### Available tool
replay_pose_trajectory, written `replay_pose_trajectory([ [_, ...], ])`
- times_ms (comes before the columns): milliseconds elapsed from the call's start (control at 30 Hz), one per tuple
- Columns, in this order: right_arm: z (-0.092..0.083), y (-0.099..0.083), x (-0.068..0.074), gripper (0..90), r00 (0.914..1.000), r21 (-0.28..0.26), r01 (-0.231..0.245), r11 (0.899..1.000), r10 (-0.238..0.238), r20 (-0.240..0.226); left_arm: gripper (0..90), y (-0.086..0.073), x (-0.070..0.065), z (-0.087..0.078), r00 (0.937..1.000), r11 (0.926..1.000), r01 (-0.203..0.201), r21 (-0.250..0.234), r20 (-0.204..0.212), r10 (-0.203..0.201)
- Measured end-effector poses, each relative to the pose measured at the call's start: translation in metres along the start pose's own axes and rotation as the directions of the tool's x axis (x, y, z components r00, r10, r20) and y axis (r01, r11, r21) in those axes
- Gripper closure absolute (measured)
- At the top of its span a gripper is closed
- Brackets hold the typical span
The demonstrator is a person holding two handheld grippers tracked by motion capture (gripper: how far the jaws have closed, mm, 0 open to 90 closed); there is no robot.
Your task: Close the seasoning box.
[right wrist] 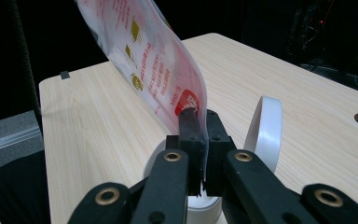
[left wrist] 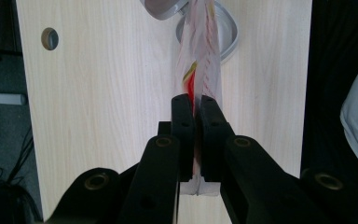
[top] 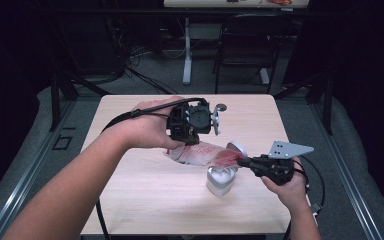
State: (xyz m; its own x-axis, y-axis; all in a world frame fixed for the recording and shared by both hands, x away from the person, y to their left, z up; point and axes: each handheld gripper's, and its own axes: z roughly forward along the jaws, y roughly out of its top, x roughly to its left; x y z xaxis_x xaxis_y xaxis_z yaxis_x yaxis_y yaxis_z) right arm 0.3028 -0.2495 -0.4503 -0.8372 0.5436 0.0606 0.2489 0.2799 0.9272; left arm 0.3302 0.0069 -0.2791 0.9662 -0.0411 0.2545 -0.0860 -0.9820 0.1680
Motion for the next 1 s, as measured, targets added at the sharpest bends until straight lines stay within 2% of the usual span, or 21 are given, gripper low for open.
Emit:
replay_pose_trajectory([
  [167,0.0014,-0.0016,-0.0013,89.4,1.0,0.01,-0.003,1.0,0.003,-0.004,87.1,0.0006,0.0005,0.0021,1.0,1.0,0.0,-0.002,0.009,0.0],
  [433,0.005,-0.0034,-0.001,89.4,0.9999,0.027,-0.007,1.0,0.007,-0.009,87.1,0.001,0.0001,0.0026,1.0,1.0,-0.004,0.003,0.002,0.004],
  [833,0.0048,-0.0034,-0.0012,89.4,0.9999,0.024,-0.008,1.0,0.008,-0.007,87.1,0.0022,0.0003,0.0013,0.9999,0.9999,-0.012,0.007,0.002,0.012],
  [1000,0.0046,-0.0032,-0.0009,89.4,0.9999,0.021,-0.009,1.0,0.01,-0.004,87.1,0.002,-0.0004,0.0011,1.0,1.0,-0.003,0.0,0.001,0.003],
])
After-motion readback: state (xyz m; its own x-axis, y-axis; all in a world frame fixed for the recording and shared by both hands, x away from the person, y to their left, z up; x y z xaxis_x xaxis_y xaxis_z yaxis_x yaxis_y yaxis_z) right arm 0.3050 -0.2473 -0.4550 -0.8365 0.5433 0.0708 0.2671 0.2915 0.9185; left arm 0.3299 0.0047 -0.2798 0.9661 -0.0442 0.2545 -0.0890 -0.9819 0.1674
